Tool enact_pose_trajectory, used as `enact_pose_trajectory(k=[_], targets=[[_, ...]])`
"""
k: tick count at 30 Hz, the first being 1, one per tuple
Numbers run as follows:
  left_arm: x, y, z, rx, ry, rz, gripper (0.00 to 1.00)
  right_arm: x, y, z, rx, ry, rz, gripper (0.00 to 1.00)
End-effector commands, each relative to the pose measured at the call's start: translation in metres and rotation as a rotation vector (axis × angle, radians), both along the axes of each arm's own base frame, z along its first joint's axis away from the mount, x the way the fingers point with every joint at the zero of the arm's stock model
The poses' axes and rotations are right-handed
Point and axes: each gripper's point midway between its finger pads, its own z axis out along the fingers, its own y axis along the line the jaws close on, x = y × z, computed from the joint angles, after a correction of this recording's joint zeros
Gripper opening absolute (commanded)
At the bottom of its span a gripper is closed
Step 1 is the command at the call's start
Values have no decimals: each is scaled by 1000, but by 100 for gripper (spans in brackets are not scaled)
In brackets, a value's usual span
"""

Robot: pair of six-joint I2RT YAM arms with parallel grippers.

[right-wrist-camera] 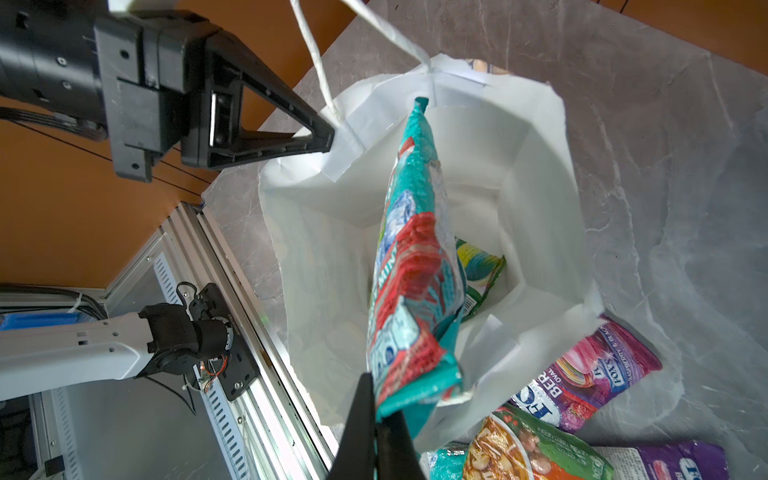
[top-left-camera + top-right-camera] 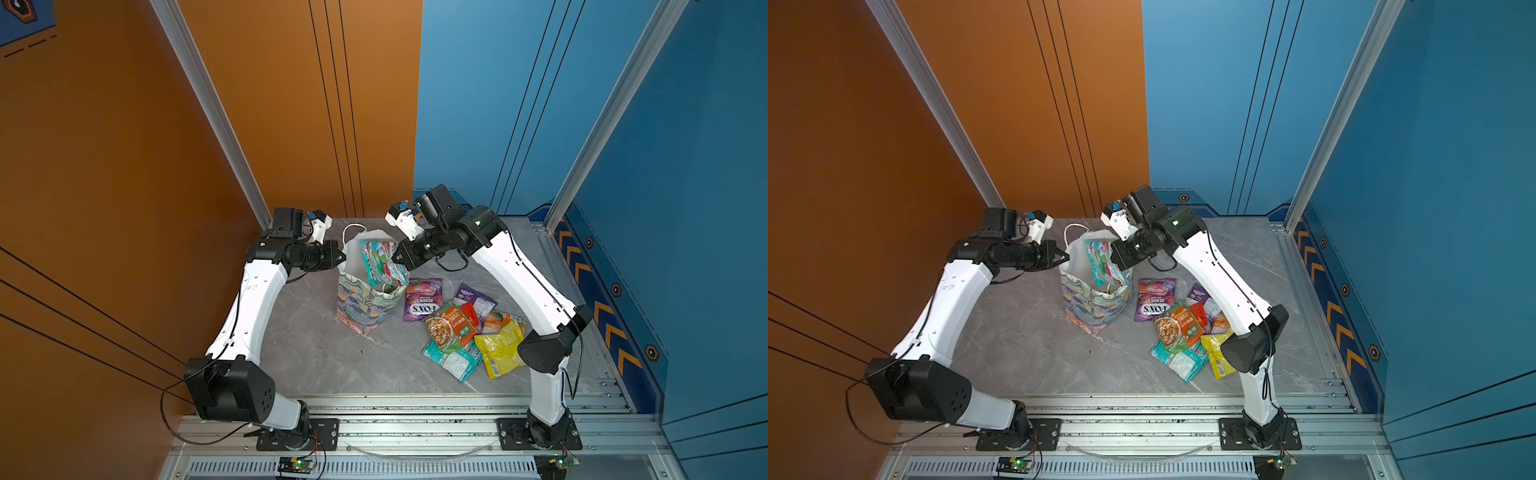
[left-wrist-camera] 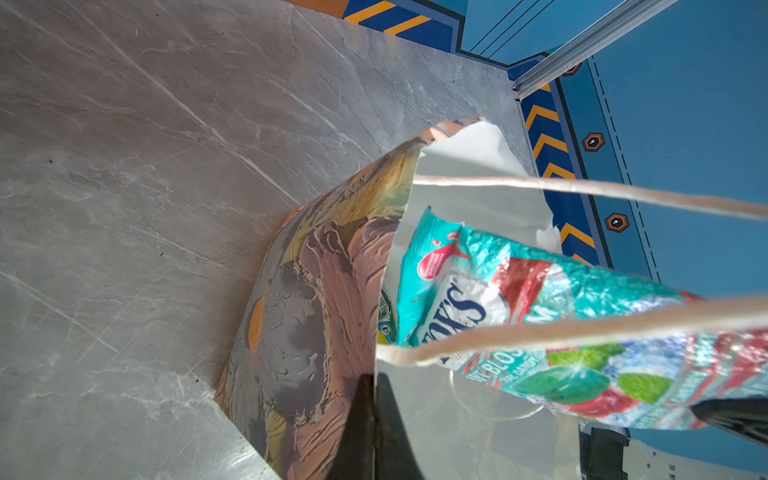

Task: Place the snacks into the paper bag
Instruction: 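Release the teal packet and raise the right gripper out of the bag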

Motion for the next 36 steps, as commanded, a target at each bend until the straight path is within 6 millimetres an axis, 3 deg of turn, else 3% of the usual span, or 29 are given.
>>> enact_pose_trajectory(k=[1,7,8,13,14,15,16,17,19,23,25,28,31,32,36], targets=[[-4,1,8,0,-27,-4,0,-10,13,0,8,2,67,0],[-4,1,8,-1,-26,-4,0,-3,26,-1,30,4,81,0],[-4,0,9,-2,-27,-6,0,2,32,-11,20,18,81,0],[-5,0,9,-1,-27,-5,0,30,26,-8,25,-14,-3,2],[-5,0,9,-2,-26,-5,0,38,24,-7,29,-22,-35,12],[-5,0,9,-1,-26,-5,0,48,21,-1,45,-38,-85,35],[-5,0,8,-1,-26,-5,0,70,6,5,68,-48,-164,52],[-5,0,9,-2,-27,-5,0,79,0,12,85,-63,-204,60],[-5,0,7,-2,-22,-5,0,100,-17,36,150,-107,-302,66],[-5,0,7,0,-22,-6,0,120,-43,78,266,-174,-417,67],[-5,0,6,1,-22,-5,0,118,-55,99,317,-203,-445,67],[-5,1,7,3,-24,-6,0,114,-68,104,327,-222,-483,67],[-5,1,7,4,-27,-4,0,104,-83,98,318,-228,-529,68],[-6,1,8,4,-28,-4,0,102,-87,84,301,-209,-549,68],[-5,2,6,5,-23,0,0,79,-116,69,310,-206,-628,71]])
